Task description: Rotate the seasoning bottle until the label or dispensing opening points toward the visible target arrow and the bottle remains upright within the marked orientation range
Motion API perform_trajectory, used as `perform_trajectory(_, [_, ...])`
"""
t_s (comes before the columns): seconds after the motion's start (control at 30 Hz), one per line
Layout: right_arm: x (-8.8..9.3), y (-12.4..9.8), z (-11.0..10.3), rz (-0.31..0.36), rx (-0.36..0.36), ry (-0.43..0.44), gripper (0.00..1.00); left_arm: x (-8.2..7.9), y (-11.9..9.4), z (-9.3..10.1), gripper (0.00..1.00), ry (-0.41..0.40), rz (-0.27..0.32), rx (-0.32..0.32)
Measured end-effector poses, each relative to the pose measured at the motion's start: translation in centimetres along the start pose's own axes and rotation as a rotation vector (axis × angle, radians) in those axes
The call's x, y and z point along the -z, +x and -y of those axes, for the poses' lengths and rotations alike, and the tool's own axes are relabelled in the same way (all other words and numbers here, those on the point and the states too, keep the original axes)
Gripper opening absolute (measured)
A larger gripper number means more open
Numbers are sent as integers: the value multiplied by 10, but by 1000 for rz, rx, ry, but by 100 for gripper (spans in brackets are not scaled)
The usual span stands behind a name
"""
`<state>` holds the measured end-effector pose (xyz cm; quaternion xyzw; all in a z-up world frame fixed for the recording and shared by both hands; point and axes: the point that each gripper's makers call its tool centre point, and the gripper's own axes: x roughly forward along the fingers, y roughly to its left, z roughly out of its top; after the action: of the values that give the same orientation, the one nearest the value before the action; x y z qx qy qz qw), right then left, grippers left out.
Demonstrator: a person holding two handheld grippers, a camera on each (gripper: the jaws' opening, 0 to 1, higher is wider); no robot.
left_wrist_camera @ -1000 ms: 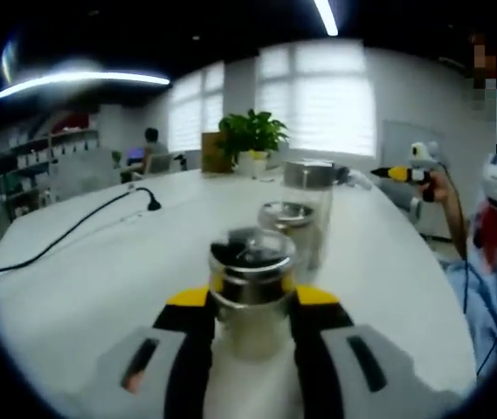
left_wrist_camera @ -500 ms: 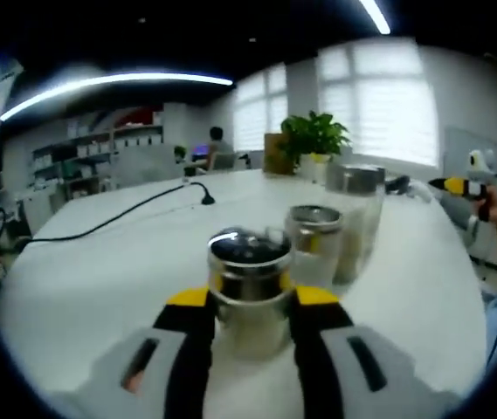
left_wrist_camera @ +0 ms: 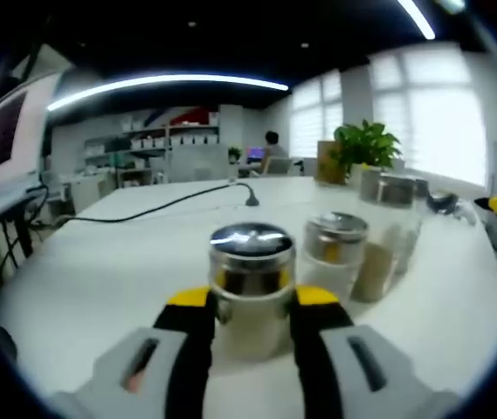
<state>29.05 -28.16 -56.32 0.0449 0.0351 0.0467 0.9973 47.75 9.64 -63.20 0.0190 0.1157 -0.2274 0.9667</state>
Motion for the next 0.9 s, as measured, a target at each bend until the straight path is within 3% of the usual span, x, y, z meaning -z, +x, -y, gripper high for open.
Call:
perform_trajectory(0.1, [-2, 0, -1, 5, -4, -4, 70, 1, -1, -1, 36, -27, 22, -7])
perform_trajectory(0.57, [-1, 0, 3, 3, 0, 2, 70, 8, 0, -1, 36, -43, -37, -53])
perform_trajectory(0.7, [0, 0, 4, 0, 8, 2, 70, 15, -8, -9, 58, 30, -66, -73])
perform_trajectory(0.77, [2, 1, 4, -4, 8, 5, 70, 11, -14, -5, 59, 19, -32, -22])
perform_trajectory(0.83, [2, 1, 3, -5, 7, 7, 70, 7, -22, -11, 60, -41, -6, -15])
perform_trajectory(0.9, [3, 2, 1, -8, 1, 12, 70, 4, -26, -17, 60, -16, 0, 1])
